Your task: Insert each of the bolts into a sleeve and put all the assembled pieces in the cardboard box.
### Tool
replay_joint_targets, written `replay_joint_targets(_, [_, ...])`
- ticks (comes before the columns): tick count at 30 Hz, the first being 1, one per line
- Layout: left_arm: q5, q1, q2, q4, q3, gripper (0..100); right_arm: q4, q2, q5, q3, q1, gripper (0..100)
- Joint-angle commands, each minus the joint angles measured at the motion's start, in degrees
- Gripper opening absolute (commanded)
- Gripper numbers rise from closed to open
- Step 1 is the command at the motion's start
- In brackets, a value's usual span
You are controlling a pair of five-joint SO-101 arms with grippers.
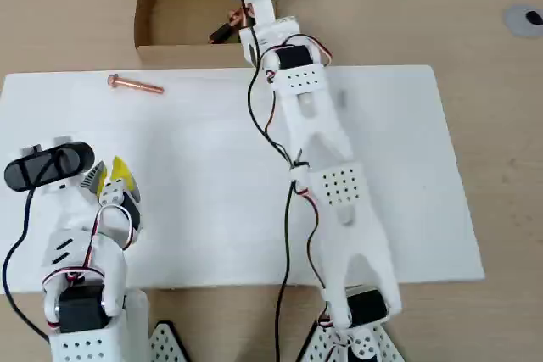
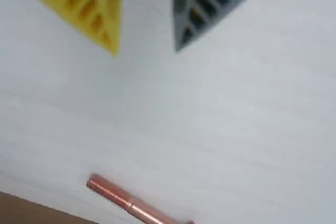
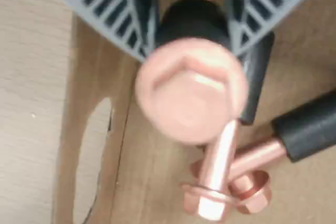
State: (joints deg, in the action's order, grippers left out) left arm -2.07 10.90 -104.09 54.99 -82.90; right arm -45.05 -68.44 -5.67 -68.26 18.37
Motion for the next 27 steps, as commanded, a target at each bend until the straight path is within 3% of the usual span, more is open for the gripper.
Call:
replay_joint_targets(1, [0.4, -0.4, -0.1, 0.3, 0.8, 8, -1.4, 1.9, 0.4, -4.7, -0.5, 1.3])
replay_joint_targets(8, [0.4, -0.4, -0.1, 0.3, 0.8, 9, -3.6, 2.1, 2.9, -4.8, 0.1, 2.5])
replay_joint_targets(13, [0.4, -0.4, -0.1, 0.3, 0.8, 9, -4.0, 2.1, 2.9, -4.8, 0.5, 18.7])
replay_joint_targets(16, [0.4, -0.4, -0.1, 0.3, 0.7, 9, -7.5, 2.1, 2.9, -7.0, 1.0, 23.4])
replay_joint_targets(27, [0.1, -1.2, -0.3, 5.4, 3.7, 8, -23.7, 2.4, 2.7, -27.6, 4.3, 20.5])
